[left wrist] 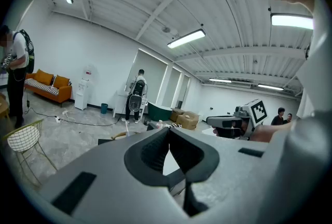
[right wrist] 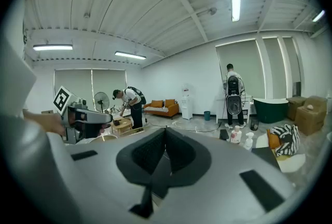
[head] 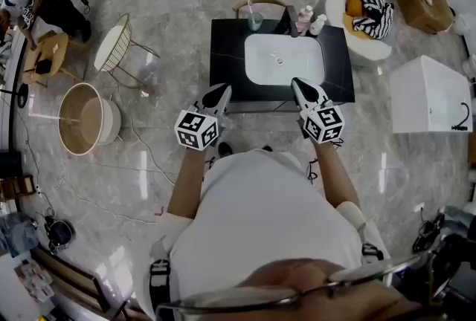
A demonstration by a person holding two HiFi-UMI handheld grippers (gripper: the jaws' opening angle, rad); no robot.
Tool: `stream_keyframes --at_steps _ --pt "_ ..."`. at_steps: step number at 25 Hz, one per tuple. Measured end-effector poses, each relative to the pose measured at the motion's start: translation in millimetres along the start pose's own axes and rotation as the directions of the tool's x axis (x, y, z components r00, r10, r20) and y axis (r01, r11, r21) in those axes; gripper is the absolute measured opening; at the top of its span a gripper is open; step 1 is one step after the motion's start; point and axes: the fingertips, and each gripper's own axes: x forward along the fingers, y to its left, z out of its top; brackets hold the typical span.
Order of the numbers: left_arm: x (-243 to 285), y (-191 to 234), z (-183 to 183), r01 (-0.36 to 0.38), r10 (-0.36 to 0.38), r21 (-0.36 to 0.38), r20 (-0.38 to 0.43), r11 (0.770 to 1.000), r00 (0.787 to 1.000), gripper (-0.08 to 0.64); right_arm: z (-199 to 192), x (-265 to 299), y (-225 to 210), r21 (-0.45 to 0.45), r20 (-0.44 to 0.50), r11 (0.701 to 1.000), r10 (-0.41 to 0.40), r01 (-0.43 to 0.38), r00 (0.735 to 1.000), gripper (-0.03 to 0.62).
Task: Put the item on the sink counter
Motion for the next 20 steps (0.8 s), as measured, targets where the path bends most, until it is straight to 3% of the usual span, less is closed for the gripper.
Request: stream_keyframes --at_steps 20 --pt "14.0 -20.5 1.4 -0.032 0.032 0.014 -0.008 0.999 0.999 0.005 5.8 -13.7 -23.5 0.023 0.021 0.999 0.026 -0.027 0.999 0.006"
